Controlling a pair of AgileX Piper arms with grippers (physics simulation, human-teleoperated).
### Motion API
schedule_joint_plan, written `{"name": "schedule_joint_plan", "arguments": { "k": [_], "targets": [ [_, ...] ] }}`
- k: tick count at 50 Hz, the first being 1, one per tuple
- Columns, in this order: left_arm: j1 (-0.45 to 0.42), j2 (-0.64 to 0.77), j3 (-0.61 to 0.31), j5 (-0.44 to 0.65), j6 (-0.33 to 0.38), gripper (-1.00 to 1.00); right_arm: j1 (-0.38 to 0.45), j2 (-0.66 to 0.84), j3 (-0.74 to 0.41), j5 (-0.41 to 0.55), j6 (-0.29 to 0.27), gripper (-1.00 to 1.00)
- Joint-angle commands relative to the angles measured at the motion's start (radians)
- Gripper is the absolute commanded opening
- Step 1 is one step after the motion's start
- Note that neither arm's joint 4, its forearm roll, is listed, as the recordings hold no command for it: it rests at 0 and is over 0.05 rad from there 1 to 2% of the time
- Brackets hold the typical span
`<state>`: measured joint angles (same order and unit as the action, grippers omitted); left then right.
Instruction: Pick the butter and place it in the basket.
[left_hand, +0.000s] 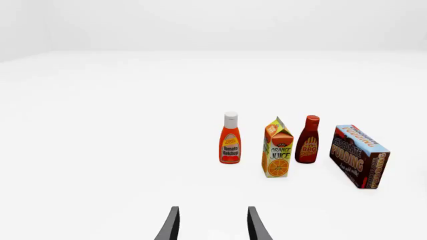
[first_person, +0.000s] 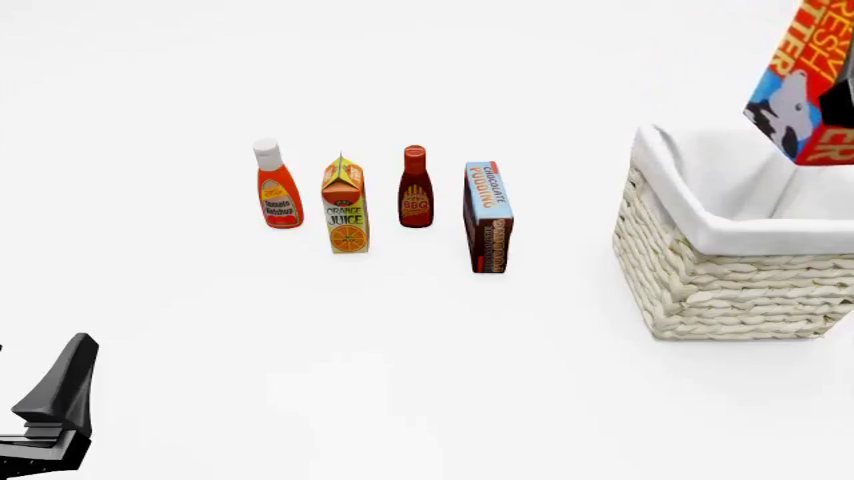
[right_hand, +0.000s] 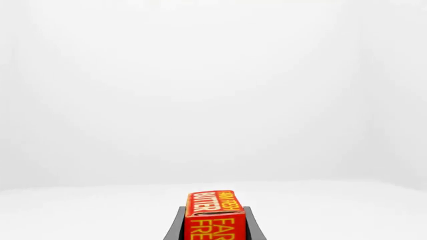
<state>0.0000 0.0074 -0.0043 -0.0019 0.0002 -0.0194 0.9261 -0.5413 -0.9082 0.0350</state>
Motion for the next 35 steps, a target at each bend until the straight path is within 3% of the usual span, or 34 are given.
{"name": "schedule_joint_plan", "arguments": {
  "k": [1,27,35],
  "targets": [
    [0.0,0.0,0.0,0.0,0.0,1.0,-0.008,-0.012,0.002,-0.025,0.008,-1.0],
    [0.0,0.0,0.0,0.0,0.0,1.0,-0.007,-0.002,-0.011,-0.01,0.01,-1.0],
    [0.0,0.0,0.0,0.0,0.0,1.0,-0.024,0.032,-0.015,-0.067,0.02,-1.0]
  ]
}}
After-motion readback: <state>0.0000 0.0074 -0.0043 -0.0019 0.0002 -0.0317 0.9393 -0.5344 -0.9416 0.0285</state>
